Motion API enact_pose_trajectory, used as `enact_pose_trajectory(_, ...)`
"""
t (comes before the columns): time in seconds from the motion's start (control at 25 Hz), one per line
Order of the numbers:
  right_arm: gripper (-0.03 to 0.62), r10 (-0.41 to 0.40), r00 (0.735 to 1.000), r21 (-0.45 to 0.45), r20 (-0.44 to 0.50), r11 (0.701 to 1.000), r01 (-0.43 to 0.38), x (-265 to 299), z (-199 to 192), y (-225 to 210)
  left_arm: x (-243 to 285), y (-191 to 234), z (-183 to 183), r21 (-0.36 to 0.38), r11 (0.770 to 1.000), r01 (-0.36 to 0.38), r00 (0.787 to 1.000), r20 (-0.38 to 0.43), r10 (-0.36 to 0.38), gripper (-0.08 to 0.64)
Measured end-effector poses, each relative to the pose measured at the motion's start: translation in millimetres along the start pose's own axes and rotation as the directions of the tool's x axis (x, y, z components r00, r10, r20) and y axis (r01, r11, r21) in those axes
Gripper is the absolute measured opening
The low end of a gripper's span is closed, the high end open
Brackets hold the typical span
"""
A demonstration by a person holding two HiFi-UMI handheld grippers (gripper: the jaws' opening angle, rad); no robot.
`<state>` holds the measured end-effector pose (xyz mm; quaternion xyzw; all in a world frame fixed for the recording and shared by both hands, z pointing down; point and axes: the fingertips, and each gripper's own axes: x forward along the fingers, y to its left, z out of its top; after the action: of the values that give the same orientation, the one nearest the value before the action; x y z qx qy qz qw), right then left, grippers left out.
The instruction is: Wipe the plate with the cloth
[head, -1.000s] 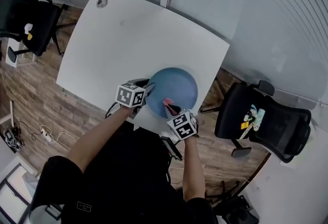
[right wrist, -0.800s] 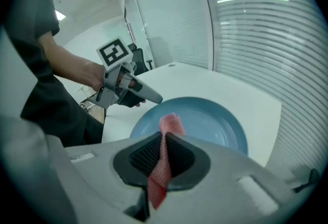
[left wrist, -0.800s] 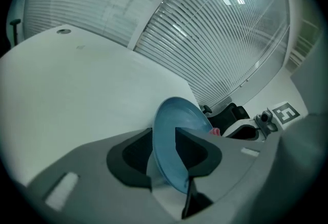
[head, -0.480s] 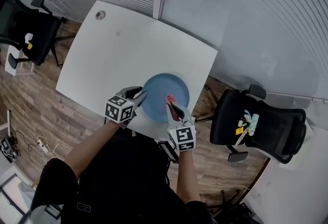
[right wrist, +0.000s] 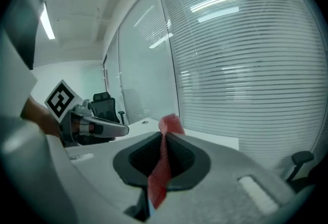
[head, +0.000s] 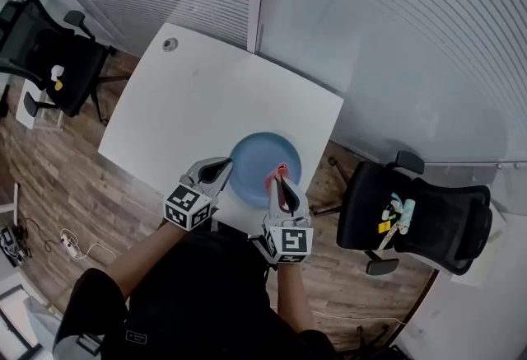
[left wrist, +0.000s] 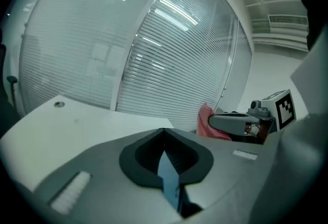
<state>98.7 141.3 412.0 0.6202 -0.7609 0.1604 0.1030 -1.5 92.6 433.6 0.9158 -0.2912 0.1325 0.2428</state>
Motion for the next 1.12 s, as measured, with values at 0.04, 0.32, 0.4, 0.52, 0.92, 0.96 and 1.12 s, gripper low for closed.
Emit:
enact_pose_trajectory(0.04, 0.023, -0.012, 1.0, -0.006, 0.006, 1.0, 0.012, -1.3, 1.5, 0.0, -4.8, -0.1, 4.2, 0.008, 1.0, -0.008, 1.0, 0.011, 0.008, 0.002)
enact_pose_trajectory(0.32, 0.023, -0.07, 0.992, -0.001, 0.11, 0.998, 0.07, -13.8, 36.4, 18.9, -43.7, 4.3, 48.8, 0.1, 0.995, -0.018, 0.991, 0.133, 0.004, 0.002)
enact_pose_trajectory(0.4, 0.024, -0.108, 0.984, -0.012, 0.141, 0.994, 0.111, -19.3, 50.4, 22.7, -51.0, 2.5, 60.8, 0.127, 0.992, -0.008, 0.989, 0.147, -0.011, 0.002)
enact_pose_trajectory(0.52, 0.025, -0.163, 0.971, -0.002, 0.177, 0.986, 0.166, -25.5, 66.9, 29.0, -59.7, 1.6, 75.5, 0.153, 0.988, 0.008, 0.985, 0.171, -0.035, 0.002)
enact_pose_trajectory(0.92, 0.024, -0.215, 0.959, -0.011, 0.187, 0.975, 0.221, -20.4, 83.7, 73.3, -69.1, 2.6, 105.7, 0.244, 0.966, 0.091, 0.967, 0.21, -0.144, 0.002)
enact_pose_trajectory(0.96, 0.024, -0.223, 0.957, -0.006, 0.184, 0.974, 0.228, -19.7, 83.2, 75.6, -70.4, 4.7, 104.8, 0.253, 0.963, 0.098, 0.965, 0.211, -0.153, 0.002)
enact_pose_trajectory(1.12, 0.023, -0.233, 0.954, 0.007, 0.188, 0.972, 0.236, -19.4, 84.2, 80.7, -73.9, 7.5, 104.7, 0.252, 0.961, 0.116, 0.963, 0.209, -0.171, 0.002)
